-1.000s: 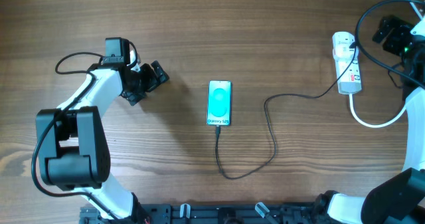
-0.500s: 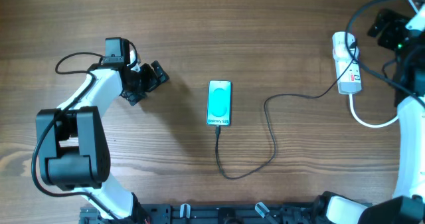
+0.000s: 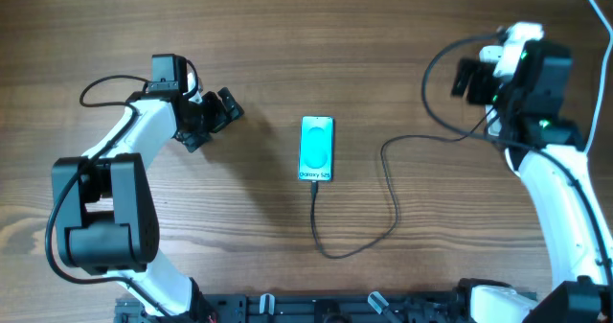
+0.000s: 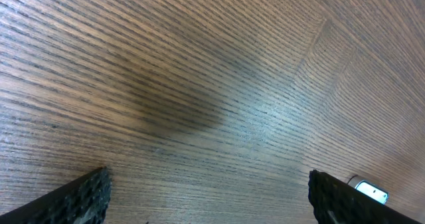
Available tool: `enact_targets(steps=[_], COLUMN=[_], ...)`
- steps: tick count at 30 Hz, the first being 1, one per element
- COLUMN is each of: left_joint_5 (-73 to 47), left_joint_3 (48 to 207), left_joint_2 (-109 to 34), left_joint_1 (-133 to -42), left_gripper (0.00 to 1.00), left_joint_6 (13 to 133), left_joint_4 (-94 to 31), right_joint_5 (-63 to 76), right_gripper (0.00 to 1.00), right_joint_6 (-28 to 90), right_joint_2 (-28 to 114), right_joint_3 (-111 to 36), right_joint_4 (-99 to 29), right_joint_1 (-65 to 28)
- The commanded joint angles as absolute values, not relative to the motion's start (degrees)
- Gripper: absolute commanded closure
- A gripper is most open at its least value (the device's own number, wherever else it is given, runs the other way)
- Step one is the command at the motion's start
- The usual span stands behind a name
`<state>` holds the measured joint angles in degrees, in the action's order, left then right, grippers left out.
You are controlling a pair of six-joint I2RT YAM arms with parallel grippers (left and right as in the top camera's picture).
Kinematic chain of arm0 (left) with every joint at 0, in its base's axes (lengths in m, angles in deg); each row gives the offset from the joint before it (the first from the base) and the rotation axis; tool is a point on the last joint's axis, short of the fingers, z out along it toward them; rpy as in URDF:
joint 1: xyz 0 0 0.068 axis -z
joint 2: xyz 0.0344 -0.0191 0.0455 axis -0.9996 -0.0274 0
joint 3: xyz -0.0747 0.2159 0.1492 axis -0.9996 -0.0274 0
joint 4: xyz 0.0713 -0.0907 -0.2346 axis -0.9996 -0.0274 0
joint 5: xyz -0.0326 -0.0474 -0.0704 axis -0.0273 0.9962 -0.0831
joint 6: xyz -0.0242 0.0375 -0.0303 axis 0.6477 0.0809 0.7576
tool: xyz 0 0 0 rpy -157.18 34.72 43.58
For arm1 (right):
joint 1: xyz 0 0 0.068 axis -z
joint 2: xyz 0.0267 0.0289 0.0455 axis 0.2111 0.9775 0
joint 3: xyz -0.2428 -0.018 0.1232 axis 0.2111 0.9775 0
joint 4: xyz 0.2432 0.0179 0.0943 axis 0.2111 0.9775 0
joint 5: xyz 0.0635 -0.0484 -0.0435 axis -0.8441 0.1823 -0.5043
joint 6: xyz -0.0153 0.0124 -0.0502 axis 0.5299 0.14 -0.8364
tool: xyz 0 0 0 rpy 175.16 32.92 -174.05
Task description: Plug charger to phone and switch on socket
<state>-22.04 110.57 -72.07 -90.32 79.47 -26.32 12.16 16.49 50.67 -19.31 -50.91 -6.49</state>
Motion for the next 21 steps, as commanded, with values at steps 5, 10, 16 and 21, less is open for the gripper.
enact_targets(steps=[5, 10, 16, 21], left_joint_5=[-25.2, -25.2, -25.2, -25.2], left_joint_3=[108.8, 108.8, 108.8, 108.8], left_joint_2=[-74.3, -74.3, -74.3, -74.3], left_joint_1=[-91.1, -91.1, -91.1, -91.1], left_gripper=[0.00, 0.00, 0.00, 0.00], left_joint_6=[79.4, 79.4, 79.4, 79.4], left_joint_4=[-27.2, -27.2, -27.2, -27.2], right_joint_5=[8.7, 8.4, 10.5, 8.2], right_gripper=[0.00, 0.00, 0.00, 0.00], right_joint_6=[15.9, 19.2, 18.8, 18.8], right_joint_2=[42.8, 37.7, 31.6, 29.7], right_joint_3=[-5.6, 4.4, 11.5, 18.2], right_joint_4=[-48.4, -48.4, -49.1, -64.0], right_joint_1=[-6.6, -6.6, -6.6, -6.6])
